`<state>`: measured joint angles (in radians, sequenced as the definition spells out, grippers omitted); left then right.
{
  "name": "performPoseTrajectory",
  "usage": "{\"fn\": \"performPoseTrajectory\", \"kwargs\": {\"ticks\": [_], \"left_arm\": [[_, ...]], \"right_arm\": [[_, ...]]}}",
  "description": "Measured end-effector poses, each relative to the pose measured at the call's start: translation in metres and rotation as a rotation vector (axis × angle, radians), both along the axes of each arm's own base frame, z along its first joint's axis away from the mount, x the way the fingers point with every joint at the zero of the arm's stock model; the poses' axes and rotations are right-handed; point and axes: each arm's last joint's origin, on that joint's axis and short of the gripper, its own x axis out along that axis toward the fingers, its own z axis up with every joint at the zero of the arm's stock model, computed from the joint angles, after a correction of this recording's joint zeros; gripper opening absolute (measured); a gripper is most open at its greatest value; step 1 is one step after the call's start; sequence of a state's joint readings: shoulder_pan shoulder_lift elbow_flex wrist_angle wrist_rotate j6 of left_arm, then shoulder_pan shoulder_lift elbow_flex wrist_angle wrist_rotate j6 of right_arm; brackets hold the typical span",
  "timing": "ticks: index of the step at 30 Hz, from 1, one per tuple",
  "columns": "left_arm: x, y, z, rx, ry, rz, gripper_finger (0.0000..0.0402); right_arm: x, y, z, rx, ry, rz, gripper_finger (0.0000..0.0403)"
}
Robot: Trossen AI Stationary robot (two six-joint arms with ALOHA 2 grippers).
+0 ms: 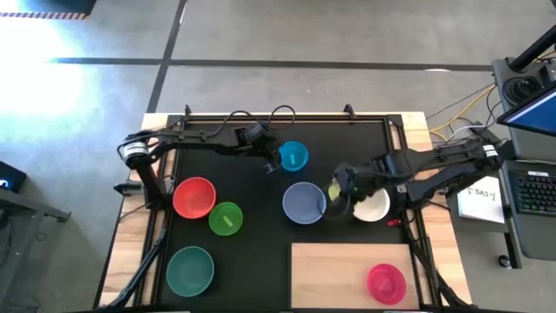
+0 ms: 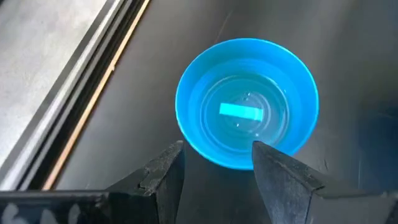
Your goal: Place and stack bowls onto a shelf
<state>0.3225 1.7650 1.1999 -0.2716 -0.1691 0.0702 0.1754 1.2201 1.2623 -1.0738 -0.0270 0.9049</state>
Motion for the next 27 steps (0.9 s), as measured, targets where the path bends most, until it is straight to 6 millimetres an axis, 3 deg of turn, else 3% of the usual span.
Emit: {"fn": "performPoseTrajectory", "kwargs": {"ticks": [9, 20, 27], "left_arm": [[0.011, 0.008, -0.025, -0.031, -0.014, 0.055, 0.0169], [0.017, 0.024, -0.041, -0.052, -0.067, 0.130, 0.0168], [0.017, 0.030, -0.056, -0.079, -0.043, 0.168, 0.0130]], "right_arm": [[-0.021, 0.047, -0.003, 0.094, 0.129, -0.070, 0.0008], [-0.040, 0.085, -0.008, 0.230, 0.277, -0.139, 0.0008], [-0.045, 0.106, -0.013, 0.283, 0.365, -0.165, 0.0008]]}}
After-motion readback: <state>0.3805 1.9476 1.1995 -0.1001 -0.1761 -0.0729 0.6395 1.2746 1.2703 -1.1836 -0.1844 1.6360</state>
